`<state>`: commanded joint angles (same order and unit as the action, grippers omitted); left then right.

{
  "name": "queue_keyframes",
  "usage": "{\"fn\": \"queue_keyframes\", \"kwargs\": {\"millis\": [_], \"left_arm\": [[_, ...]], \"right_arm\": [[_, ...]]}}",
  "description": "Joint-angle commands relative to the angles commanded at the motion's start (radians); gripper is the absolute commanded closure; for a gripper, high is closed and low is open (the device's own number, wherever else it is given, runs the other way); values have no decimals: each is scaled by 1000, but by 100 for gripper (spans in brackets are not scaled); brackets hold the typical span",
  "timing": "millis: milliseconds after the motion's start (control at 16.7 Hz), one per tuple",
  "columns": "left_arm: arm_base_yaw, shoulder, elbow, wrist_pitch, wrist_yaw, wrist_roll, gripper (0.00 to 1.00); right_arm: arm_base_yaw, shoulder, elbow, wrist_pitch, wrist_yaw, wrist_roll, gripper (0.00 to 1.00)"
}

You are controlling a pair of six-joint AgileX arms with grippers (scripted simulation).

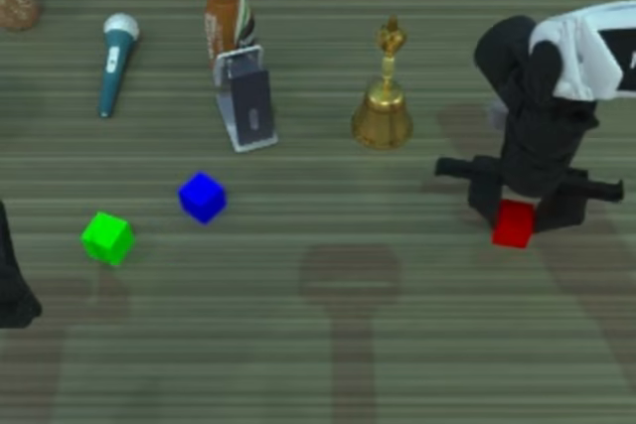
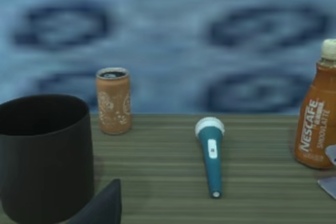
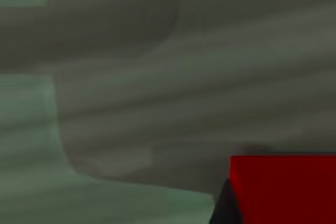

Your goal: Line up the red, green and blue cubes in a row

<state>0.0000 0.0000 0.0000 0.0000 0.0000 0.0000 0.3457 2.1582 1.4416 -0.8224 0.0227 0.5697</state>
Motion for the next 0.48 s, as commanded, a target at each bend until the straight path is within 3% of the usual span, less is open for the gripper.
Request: {"fn": "queue_keyframes", "kwargs": {"millis": [480], "left_arm": [[0, 0, 0, 0, 0, 0, 0]], "right_arm": [[7, -93, 129, -223, -1, -3, 100]]}}
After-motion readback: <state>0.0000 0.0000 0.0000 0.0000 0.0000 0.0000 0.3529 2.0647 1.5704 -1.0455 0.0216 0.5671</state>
